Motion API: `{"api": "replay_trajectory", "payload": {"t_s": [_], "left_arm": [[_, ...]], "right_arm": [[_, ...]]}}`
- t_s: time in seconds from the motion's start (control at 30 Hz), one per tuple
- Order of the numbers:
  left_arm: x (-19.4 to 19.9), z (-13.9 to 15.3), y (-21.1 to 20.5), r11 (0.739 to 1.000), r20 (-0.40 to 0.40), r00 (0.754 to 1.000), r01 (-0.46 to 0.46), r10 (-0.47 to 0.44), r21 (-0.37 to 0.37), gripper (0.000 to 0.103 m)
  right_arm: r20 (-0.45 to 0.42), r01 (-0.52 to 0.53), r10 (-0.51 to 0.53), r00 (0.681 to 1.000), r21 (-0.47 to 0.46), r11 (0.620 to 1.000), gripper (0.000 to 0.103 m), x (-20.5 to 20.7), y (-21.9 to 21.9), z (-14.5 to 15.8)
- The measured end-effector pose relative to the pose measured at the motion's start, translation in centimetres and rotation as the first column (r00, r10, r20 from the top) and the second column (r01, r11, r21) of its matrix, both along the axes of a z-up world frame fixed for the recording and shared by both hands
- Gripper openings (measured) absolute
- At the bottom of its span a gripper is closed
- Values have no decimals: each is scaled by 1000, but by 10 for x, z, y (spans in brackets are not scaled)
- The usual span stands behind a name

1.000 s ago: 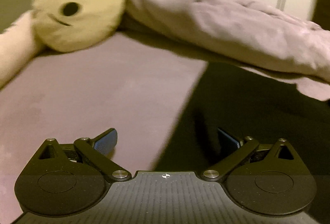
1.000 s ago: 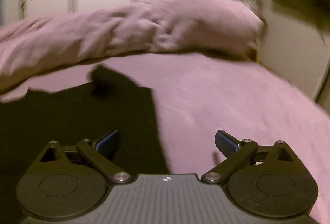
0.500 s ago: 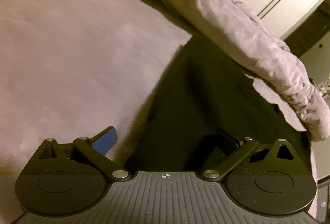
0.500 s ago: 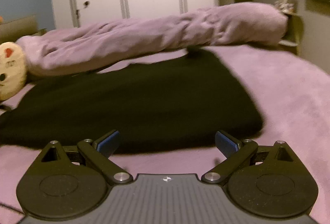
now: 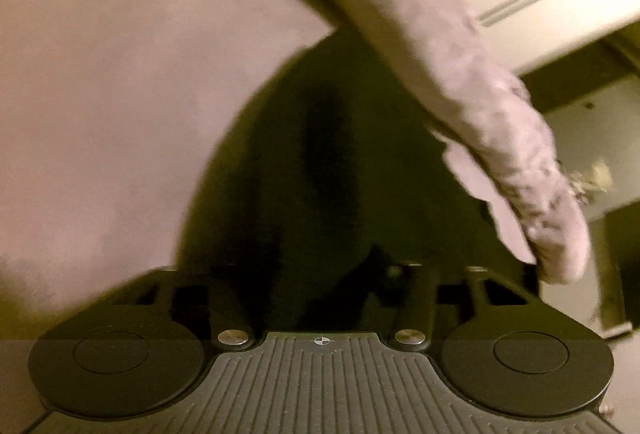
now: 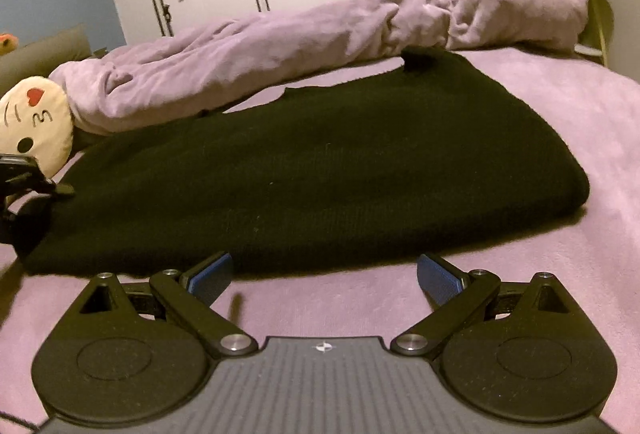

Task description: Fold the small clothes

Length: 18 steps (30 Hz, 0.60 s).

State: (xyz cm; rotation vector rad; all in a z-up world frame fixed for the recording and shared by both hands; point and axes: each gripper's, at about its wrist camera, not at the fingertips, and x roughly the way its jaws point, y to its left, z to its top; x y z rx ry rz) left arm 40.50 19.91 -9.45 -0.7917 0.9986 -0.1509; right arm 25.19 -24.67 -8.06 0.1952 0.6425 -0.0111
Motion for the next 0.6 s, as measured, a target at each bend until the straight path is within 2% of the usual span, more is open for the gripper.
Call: {"api": "replay_trajectory", "payload": {"t_s": [0.03, 0.1, 0.13, 0.2, 0.23, 0.27, 0.3, 0.33, 0.4, 0.5, 0.6], "left_arm": [[-1, -2, 2, 1000, -1, 1000, -6, 6, -14, 36], [-3, -2, 8, 998, 10, 1000, -12, 13, -57, 34], [-4, -2, 8, 998, 17, 1000, -11, 12, -54, 38], [0, -4, 4, 1000, 11, 1000, 4, -4, 2, 54], [-1, -4, 1, 1000, 17, 1000, 11, -11, 0, 57], [1, -3, -2, 1000, 18, 1000, 8, -8, 4, 57], [2, -1, -5, 1000, 13, 1000, 8, -9, 11, 54], [4, 1, -8, 1000, 10, 1000, 16, -16, 21, 38], [5, 7, -10, 1000, 13, 1000, 20, -21, 24, 29], [-4, 25, -9, 1000, 53, 998, 14, -14, 5, 26], [-8, 55, -26, 999, 120, 992, 33, -30, -25, 24]], "right_arm": [[2, -1, 1, 1000, 0, 1000, 99, -1, 0, 1], [4, 0, 0, 1000, 7, 1000, 99, -1, -1, 3], [7, -2, 2, 1000, 12, 1000, 99, -2, -1, 4], [8, -4, 4, 1000, 13, 1000, 99, -3, -2, 5], [6, -4, 4, 1000, 11, 1000, 99, -4, -2, 5], [4, -4, 4, 1000, 12, 1000, 99, -4, -2, 5], [4, -5, 5, 1000, 14, 1000, 99, -5, -2, 5], [5, -4, 4, 1000, 14, 1000, 99, -6, -2, 6], [9, -4, 4, 1000, 23, 1000, 98, -8, -2, 8], [23, -6, 6, 1000, 27, 1000, 98, -13, -2, 10], [39, -6, 5, 999, 20, 1000, 98, -19, -4, 12]]}}
